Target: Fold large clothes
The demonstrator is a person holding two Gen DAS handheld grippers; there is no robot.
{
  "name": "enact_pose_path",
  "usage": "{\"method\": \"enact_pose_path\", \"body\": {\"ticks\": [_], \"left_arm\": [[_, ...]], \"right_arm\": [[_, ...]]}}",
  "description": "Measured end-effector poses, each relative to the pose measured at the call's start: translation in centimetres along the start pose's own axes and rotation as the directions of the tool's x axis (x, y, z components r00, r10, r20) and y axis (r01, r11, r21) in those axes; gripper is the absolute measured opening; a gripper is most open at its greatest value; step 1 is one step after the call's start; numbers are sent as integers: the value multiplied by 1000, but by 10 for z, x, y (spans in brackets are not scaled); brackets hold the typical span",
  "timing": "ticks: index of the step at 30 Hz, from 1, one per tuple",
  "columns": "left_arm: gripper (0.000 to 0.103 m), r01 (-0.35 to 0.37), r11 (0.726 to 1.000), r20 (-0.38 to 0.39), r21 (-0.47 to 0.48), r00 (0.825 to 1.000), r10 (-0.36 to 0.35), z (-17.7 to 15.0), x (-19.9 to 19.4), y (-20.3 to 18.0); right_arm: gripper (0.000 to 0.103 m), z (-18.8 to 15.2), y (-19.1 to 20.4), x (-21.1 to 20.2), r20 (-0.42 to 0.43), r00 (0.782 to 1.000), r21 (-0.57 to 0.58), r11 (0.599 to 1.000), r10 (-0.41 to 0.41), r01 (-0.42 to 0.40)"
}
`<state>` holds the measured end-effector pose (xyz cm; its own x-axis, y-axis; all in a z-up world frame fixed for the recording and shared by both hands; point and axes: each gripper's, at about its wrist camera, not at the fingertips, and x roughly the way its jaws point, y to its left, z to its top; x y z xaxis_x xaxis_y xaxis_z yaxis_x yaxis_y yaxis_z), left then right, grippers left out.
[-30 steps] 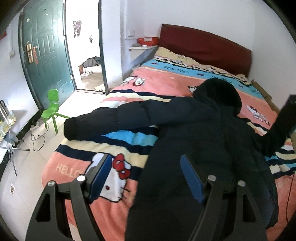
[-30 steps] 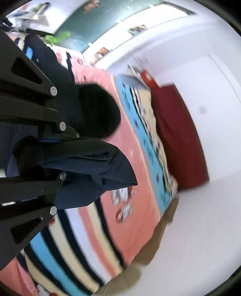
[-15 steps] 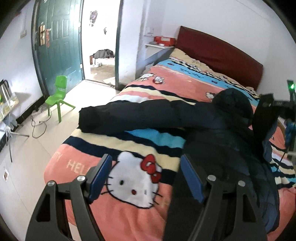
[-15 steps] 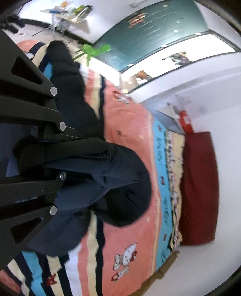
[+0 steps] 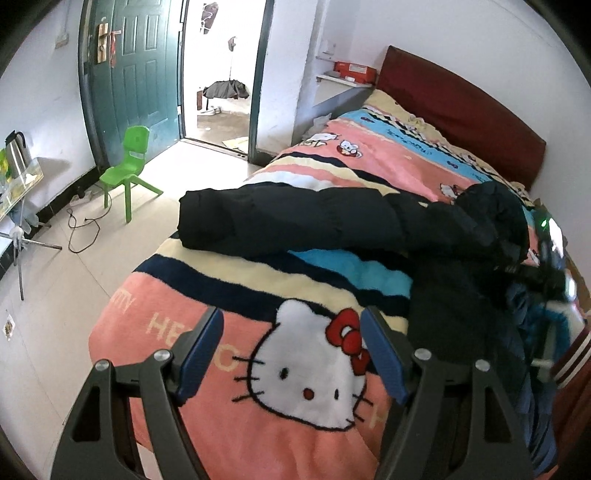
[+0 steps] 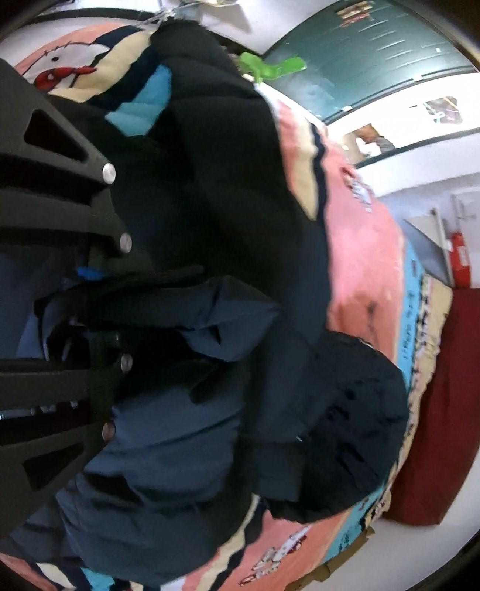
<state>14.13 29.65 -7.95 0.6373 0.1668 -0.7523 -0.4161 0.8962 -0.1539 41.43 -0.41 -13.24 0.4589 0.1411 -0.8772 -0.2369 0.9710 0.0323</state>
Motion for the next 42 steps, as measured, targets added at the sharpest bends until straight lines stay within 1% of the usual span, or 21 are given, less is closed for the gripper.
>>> {"method": "enact_pose_path", "body": {"ticks": [2, 4, 6, 8, 11, 14, 17, 18, 21, 24, 27, 31, 32, 34, 36, 37, 38, 39, 40, 42], "left_arm": [[75, 0, 1000, 15, 15, 1000, 0, 3, -3, -6], [75, 4, 1000, 35, 25, 999, -5, 7, -8, -14], [75, 23, 999, 41, 39, 999, -24, 11, -11, -25], [75, 37, 996, 34, 84, 999, -40, 15, -14, -43], [75, 45, 990, 34, 131, 998, -50, 19, -14, -72], [75, 76, 982, 31, 171, 996, -82, 22, -10, -111], [75, 111, 971, 23, 211, 993, -119, 23, -1, -155], [75, 122, 967, 16, 223, 992, -128, 23, 3, -170], [75, 156, 953, -8, 259, 987, -159, 24, 24, -220], [75, 174, 940, -23, 293, 984, -175, 24, 50, -269], [75, 195, 926, -45, 322, 981, -191, 24, 81, -314], [75, 190, 916, -76, 353, 982, -174, 23, 129, -358], [75, 184, 917, -84, 354, 983, -164, 22, 140, -362], [75, 150, 924, -109, 351, 987, -119, 17, 165, -365], [76, 131, 934, -155, 333, 984, -83, 9, 190, -354], [77, 139, 944, -192, 299, 978, -83, 6, 202, -344], [77, 160, 951, -216, 265, 971, -103, 4, 207, -335], [77, 185, 957, -236, 224, 963, -131, 4, 209, -324], [77, 200, 959, -241, 200, 959, -149, 6, 209, -318], [77, 190, 959, -214, 211, 966, -144, 9, 198, -309]], "right_arm": [[48, -3, 5, 1, -6, 1000, -12, 1000, 19, -19], [58, -7, 11, -5, 6, 999, -27, 999, 35, -35], [59, -8, 16, -18, 30, 997, -43, 997, 71, -70], [60, -8, 19, -32, 55, 993, -55, 993, 103, -100], [60, -9, 8, -58, 99, 987, -67, 991, 123, -117], [61, -12, -28, -83, 135, 986, -46, 994, 102, -97], [62, -11, -67, -97, 164, 986, -26, 999, 26, -22], [62, -13, -90, -101, 171, 985, -11, 1000, -14, 16], [63, -18, -148, -106, 171, 981, 57, 995, -87, 79], [64, -23, -199, -102, 166, 974, 112, 985, -152, 135], [67, -29, -240, -90, 153, 970, 156, 974, -189, 165], [67, -33, -271, -63, 131, 970, 188, 966, -205, 178], [67, -33, -273, -58, 126, 971, 192, 966, -202, 176], [67, -40, -277, -43, 111, 976, 200, 966, -186, 161], [69, -47, -280, -32, 97, 981, 197, 969, -169, 148], [72, -52, -281, -24, 91, 983, 193, 971, -162, 142], [76, -55, -282, -21, 88, 983, 193, 971, -159, 139], [78, -59, -283, -16, 81, 985, 195, 972, -151, 133], [80, -61, -284, -13, 76, 987, 199, 972, -143, 126], [81, -63, -287, -10, 62, 987, 211, 969, -147, 131]]}}
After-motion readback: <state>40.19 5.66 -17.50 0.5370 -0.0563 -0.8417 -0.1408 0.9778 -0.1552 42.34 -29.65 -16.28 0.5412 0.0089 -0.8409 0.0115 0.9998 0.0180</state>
